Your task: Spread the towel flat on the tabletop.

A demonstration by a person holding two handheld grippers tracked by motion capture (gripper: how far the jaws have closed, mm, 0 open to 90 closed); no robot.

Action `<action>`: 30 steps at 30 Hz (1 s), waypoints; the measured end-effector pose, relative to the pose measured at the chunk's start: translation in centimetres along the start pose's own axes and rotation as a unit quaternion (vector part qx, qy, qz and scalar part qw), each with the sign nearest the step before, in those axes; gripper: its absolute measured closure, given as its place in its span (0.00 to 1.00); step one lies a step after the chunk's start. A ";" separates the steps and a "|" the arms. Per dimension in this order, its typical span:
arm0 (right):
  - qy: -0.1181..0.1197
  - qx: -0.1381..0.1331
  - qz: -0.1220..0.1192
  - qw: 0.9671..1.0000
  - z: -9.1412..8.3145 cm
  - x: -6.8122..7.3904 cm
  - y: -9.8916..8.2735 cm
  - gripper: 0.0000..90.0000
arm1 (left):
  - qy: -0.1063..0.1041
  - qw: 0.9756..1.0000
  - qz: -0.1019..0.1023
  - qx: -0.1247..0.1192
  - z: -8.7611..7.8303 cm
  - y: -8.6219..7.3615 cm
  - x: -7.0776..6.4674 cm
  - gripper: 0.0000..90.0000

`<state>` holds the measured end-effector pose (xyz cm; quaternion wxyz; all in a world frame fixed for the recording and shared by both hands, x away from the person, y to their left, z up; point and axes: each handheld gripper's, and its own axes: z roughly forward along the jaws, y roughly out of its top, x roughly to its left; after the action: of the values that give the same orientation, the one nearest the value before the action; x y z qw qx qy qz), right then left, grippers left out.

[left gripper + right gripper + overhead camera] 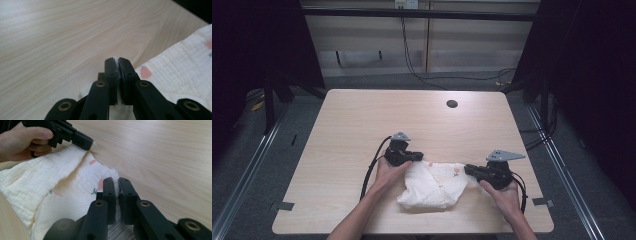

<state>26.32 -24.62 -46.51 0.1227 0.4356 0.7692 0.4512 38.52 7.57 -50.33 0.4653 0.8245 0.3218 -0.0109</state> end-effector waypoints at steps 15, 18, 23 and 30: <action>-0.010 -0.025 0.019 0.999 -1.3 -1.0 0.5 0.95 | -0.023 0.995 0.014 -0.097 -6.4 1.7 -1.1 0.96; -0.013 -0.041 0.020 0.999 -2.1 -1.1 1.1 0.95 | -0.029 0.993 0.017 -0.117 -7.8 2.0 -1.3 0.96; -0.018 -0.071 0.011 0.997 -3.2 -1.1 2.3 0.95 | -0.023 0.988 0.035 -0.146 -10.0 2.8 -2.0 0.96; -0.022 -0.109 -0.010 0.994 -4.8 -0.5 5.7 0.95 | -0.022 0.981 0.043 -0.187 -11.6 3.9 -2.4 0.96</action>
<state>27.02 -26.63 -39.32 0.1906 0.4215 0.7168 0.5218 35.51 13.89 -40.01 0.6184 0.7355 0.2720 0.0514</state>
